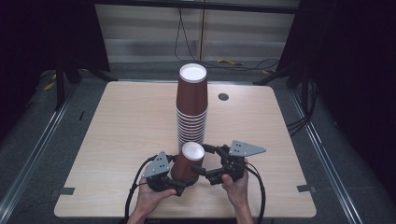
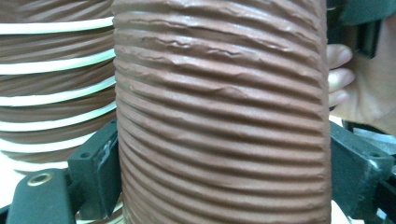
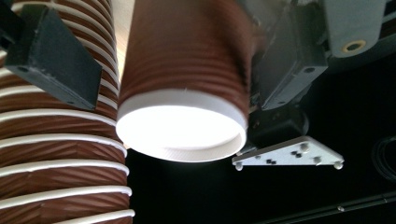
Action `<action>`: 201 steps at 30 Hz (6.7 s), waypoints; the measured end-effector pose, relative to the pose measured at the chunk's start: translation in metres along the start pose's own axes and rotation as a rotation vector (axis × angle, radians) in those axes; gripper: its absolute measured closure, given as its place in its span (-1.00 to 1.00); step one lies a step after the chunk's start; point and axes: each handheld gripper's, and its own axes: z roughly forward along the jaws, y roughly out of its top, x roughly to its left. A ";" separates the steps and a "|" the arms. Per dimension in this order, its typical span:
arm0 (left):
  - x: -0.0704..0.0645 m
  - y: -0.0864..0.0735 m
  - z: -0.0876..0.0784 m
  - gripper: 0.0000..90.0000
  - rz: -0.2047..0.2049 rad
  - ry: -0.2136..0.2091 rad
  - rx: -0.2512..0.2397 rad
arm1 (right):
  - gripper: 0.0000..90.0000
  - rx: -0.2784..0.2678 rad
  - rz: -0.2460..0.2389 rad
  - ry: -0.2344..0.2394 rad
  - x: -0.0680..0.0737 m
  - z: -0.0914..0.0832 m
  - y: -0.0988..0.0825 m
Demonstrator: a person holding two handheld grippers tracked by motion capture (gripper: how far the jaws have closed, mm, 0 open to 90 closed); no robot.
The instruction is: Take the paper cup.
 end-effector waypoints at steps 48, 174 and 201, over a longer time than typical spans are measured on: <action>0.019 0.036 -0.012 -0.69 0.180 -0.056 0.423 | -0.70 0.303 -0.064 -0.042 -0.009 -0.008 -0.003; 0.009 0.039 -0.002 -0.72 0.333 -0.229 0.426 | -0.53 0.730 -0.119 0.213 -0.014 0.038 0.019; 0.028 0.029 -0.043 -0.66 0.089 -0.087 0.044 | -0.54 0.543 -0.059 0.104 -0.027 0.007 -0.001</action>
